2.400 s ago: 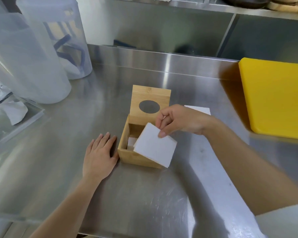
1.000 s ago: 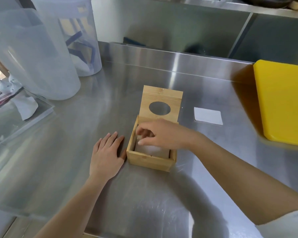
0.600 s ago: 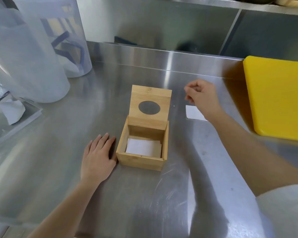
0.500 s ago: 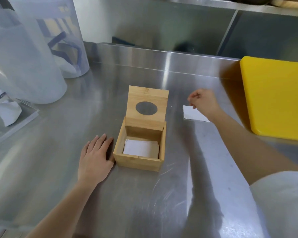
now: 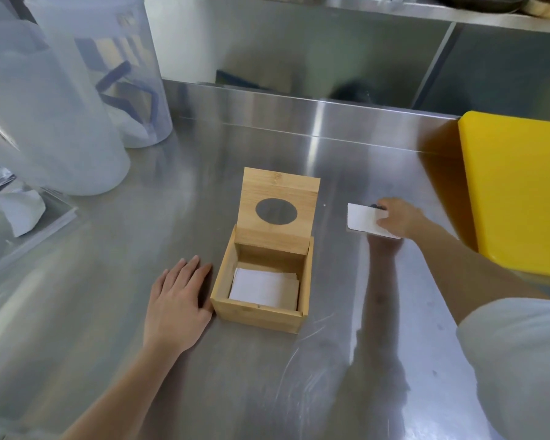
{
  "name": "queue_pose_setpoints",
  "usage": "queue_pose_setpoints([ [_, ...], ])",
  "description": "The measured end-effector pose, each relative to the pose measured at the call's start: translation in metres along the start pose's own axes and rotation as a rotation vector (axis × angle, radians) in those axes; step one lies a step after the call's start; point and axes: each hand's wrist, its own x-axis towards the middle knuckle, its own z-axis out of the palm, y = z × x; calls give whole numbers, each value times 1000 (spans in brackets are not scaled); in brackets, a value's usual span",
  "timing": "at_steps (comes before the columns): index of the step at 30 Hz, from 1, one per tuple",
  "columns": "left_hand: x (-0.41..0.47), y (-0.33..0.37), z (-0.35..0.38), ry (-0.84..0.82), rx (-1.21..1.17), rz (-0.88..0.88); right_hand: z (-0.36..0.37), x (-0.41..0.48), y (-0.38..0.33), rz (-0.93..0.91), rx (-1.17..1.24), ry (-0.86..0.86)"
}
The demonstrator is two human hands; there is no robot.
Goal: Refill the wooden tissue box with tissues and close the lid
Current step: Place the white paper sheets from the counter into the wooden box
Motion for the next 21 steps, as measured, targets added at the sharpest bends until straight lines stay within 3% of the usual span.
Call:
queue_pose_setpoints([
  [7, 0, 1, 0, -6, -6, -9, -10, 1, 1, 36, 138, -115],
  [16, -1, 4, -3, 7, -18, -15, -11, -7, -10, 43, 355, -135],
  [21, -1, 4, -3, 6, -14, -10, -15, -10, -11, 223, 579, -68],
])
